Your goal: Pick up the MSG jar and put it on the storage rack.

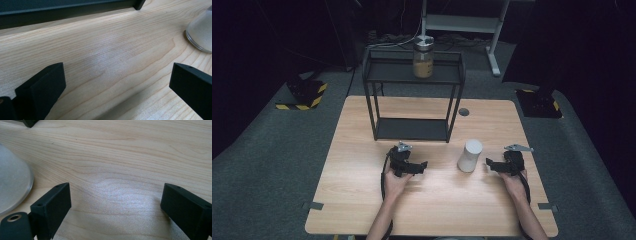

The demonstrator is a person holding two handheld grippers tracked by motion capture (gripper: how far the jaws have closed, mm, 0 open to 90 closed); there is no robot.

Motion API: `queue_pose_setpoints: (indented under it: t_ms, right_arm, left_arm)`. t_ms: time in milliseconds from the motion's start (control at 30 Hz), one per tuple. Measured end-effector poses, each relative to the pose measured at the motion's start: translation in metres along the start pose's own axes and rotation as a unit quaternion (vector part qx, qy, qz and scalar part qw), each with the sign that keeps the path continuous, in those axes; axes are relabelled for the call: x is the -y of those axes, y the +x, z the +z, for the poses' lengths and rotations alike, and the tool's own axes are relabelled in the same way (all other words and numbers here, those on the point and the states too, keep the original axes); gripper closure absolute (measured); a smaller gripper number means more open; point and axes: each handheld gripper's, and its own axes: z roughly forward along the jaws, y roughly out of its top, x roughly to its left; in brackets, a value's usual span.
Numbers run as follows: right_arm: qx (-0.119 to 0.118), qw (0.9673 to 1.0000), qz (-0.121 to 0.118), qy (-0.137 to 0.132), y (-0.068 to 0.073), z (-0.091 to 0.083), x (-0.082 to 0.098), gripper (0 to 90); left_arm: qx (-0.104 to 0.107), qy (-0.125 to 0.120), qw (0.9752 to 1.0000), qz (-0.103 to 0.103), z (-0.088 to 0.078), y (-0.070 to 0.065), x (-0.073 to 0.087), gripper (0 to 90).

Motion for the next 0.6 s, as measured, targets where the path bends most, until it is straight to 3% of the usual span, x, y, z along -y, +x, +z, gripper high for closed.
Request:
queue_pose_setpoints:
  t_ms: [367, 600]
  right_arm:
    - [-0.005, 1.0, -0.007, 0.004, -0.0005, 0.0006, -0.0014, 5.8]
    - [-0.015, 0.9992, -0.036, 0.0, 0.0015, -0.0023, 0.0018, 5.2]
  left_arm:
    - [0.0, -0.001, 1.0, -0.002, 0.0002, 0.0, 0.0003, 0.7]
    - [0.001, -0.002, 1.0, -0.002, 0.0001, 0.0002, 0.0005, 0.9]
